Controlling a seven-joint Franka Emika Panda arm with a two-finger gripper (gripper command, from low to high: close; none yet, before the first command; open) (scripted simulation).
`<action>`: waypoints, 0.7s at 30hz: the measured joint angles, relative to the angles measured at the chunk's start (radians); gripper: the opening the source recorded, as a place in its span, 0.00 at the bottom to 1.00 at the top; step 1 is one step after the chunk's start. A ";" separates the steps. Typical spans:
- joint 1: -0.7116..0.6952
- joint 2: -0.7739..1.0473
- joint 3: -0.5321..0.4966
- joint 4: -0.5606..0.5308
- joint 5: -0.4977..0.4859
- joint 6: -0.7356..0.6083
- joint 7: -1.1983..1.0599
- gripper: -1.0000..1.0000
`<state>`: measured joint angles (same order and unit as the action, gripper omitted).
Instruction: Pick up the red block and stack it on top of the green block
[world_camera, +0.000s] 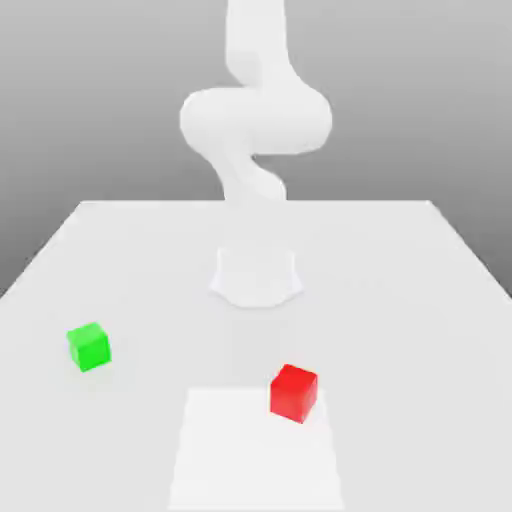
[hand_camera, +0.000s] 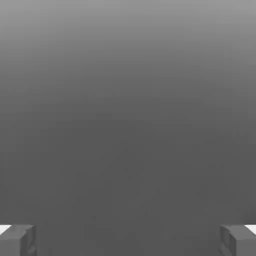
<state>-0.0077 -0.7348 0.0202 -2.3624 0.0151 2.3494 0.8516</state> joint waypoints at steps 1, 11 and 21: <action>-0.003 0.032 0.010 -0.030 0.006 0.024 0.026 0.50; -0.035 0.350 0.128 -0.322 0.059 0.261 0.290 0.50; -0.041 0.792 0.164 -0.522 -0.073 0.594 0.629 0.50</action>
<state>-0.0489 0.0570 0.1843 -2.8842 -0.0581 2.9434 1.4806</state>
